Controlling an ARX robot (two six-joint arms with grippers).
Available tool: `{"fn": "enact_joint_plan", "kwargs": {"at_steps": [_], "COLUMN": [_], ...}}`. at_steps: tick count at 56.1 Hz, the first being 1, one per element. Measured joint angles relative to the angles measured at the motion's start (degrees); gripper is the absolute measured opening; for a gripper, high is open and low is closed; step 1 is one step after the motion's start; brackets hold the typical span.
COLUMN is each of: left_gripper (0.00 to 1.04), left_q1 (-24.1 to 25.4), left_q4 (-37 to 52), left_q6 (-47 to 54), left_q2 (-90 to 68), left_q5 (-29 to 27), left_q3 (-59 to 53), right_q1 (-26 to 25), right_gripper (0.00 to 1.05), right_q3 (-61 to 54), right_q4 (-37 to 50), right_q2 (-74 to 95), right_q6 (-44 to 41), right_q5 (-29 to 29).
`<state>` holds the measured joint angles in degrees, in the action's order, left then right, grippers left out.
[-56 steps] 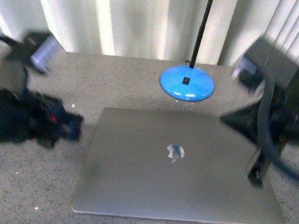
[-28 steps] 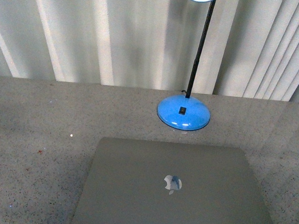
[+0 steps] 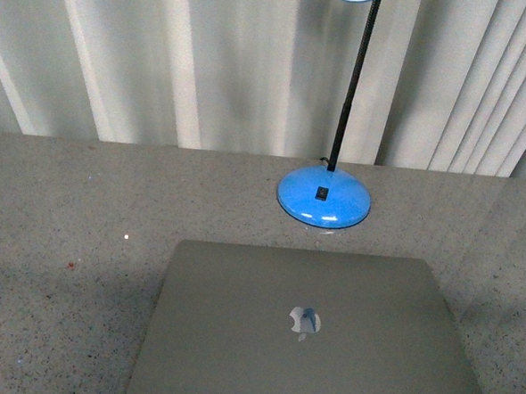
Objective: Close laptop
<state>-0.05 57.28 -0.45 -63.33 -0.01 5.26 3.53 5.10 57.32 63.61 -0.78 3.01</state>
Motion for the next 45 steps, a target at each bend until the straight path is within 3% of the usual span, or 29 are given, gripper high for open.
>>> {"fn": "enact_joint_plan", "kwargs": {"at_steps": [8, 45], "left_gripper": [0.04, 0.04], "left_q1": [0.0, 0.0], "left_q4": [-5.4, -31.0], "left_q6": [0.0, 0.0], "left_q2": [7.6, 37.0], "left_q5": [0.0, 0.0], "left_q3": [-2.1, -3.7], "right_q1": [-3.3, -3.4], "right_gripper": [0.03, 0.03], "right_q3": [-2.1, -4.8], "right_q4": [-5.5, -31.1], "right_q2": [-7.8, -37.2], "right_q6": [0.1, 0.1], "right_q5": [-2.7, -3.0]}}
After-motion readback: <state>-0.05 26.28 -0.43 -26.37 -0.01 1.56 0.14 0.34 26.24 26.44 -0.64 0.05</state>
